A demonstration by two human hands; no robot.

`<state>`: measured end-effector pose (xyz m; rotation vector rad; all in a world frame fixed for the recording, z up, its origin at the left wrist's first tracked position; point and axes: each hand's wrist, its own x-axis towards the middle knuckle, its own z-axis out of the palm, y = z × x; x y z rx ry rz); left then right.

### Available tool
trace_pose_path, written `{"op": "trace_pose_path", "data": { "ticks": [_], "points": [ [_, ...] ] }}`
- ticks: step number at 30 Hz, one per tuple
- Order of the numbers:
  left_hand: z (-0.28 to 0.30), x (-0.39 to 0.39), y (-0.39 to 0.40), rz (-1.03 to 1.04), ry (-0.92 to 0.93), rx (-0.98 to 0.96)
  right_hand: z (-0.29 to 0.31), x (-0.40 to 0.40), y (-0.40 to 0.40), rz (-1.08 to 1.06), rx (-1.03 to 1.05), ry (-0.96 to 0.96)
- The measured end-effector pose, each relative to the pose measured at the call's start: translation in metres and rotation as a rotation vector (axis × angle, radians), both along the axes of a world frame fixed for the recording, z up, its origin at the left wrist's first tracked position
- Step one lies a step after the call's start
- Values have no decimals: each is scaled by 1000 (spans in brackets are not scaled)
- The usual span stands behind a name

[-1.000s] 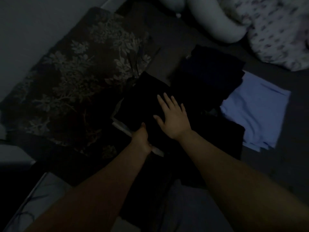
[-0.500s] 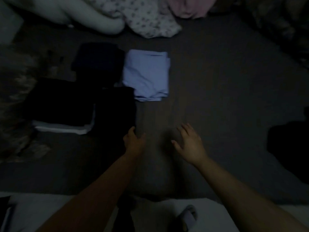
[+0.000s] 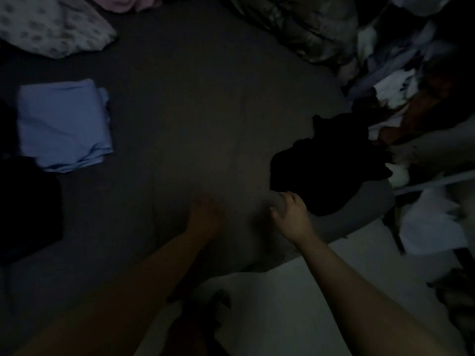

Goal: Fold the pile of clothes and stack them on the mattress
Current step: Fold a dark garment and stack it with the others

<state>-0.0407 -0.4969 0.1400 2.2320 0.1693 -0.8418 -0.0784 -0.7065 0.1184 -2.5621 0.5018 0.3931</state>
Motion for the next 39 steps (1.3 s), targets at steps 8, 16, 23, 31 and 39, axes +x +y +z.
{"op": "trace_pose_path", "data": {
  "ticks": [8,16,23,31,39],
  "points": [
    [-3,52,-106,-408,-284,86,5,-11,-132,-209,13,156],
    [-58,81,-218,-536,-44,29,-57,36,-239,-767,563,112],
    [-113,95,-327,-345,97,140,-135,83,-313,-544,393,203],
    [-127,115,-410,-221,219,-69,-137,95,-324,-611,449,100],
    [-83,90,-409,-48,40,-376,-56,108,-309,-584,889,-14]
  ]
}}
